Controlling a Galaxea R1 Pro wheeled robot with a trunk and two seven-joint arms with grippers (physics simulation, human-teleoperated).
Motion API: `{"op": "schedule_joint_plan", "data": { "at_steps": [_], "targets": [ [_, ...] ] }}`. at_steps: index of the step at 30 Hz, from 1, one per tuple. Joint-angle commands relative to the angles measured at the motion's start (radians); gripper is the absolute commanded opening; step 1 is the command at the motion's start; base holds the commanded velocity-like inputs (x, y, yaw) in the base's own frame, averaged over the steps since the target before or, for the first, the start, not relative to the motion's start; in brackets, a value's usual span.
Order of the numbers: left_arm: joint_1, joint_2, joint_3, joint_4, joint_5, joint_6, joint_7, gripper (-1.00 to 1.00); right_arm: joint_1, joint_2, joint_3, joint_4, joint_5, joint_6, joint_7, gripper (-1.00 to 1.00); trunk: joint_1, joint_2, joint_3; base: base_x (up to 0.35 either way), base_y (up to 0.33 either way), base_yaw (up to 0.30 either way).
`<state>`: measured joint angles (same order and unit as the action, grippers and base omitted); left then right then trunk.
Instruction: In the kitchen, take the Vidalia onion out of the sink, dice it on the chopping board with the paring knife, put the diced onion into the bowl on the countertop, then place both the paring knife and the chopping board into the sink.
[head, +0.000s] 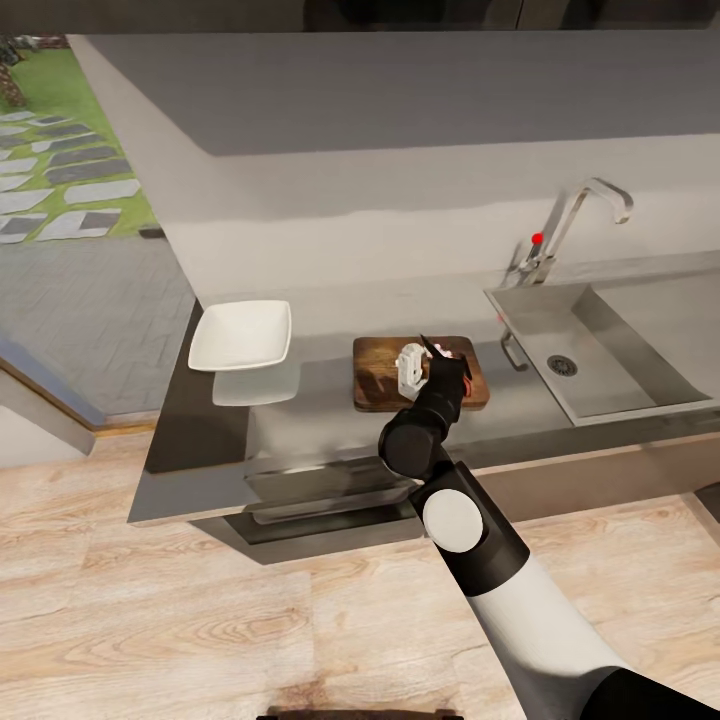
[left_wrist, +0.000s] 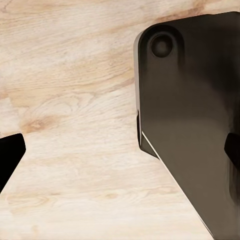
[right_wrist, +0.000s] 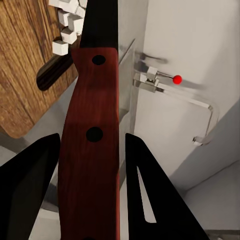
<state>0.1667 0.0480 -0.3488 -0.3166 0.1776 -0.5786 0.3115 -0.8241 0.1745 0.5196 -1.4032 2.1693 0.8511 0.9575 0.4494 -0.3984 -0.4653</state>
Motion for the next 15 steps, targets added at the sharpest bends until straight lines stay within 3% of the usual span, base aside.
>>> {"op": "schedule_joint_plan", "data": {
  "at_steps": [1, 8, 11, 12, 13, 15],
  "targets": [
    [0.001, 0.001, -0.009, -0.002, 0.010, -0.001, 0.004, 1.00, -0.001, 0.000, 0.002, 0.000, 0.009, 0.003, 0.010, -1.00, 0.001, -0.002, -0.001, 0.000, 0.000, 0.000],
    [0.000, 0.001, -0.009, -0.002, 0.010, -0.001, 0.004, 1.00, -0.001, 0.000, -0.002, -0.022, 0.005, 0.007, 0.004, -1.00, 0.001, -0.002, -0.001, 0.000, 0.000, 0.000],
    [0.000, 0.001, -0.009, -0.002, 0.010, -0.001, 0.004, 1.00, -0.001, 0.000, -0.023, -0.111, 0.004, 0.008, -0.011, -1.00, 0.001, -0.002, -0.001, 0.000, 0.000, 0.000],
    [0.000, 0.001, -0.009, -0.002, 0.010, -0.001, 0.005, 1.00, -0.003, 0.000, -0.208, -0.159, -0.013, 0.005, -0.023, -1.00, 0.001, -0.002, -0.001, 0.000, 0.000, 0.000],
    [0.000, 0.001, -0.009, -0.002, 0.010, -0.001, 0.004, 1.00, -0.006, 0.000, -0.276, -0.164, -0.035, 0.004, -0.025, -1.00, 0.001, -0.002, -0.001, 0.000, 0.000, 0.000],
    [0.000, 0.001, -0.009, -0.002, 0.010, -0.001, 0.004, 1.00, -0.011, 0.000, -0.387, -0.170, -0.121, 0.001, -0.029, -1.00, 0.001, -0.002, -0.001, 0.000, 0.000, 0.000]
  ]
}}
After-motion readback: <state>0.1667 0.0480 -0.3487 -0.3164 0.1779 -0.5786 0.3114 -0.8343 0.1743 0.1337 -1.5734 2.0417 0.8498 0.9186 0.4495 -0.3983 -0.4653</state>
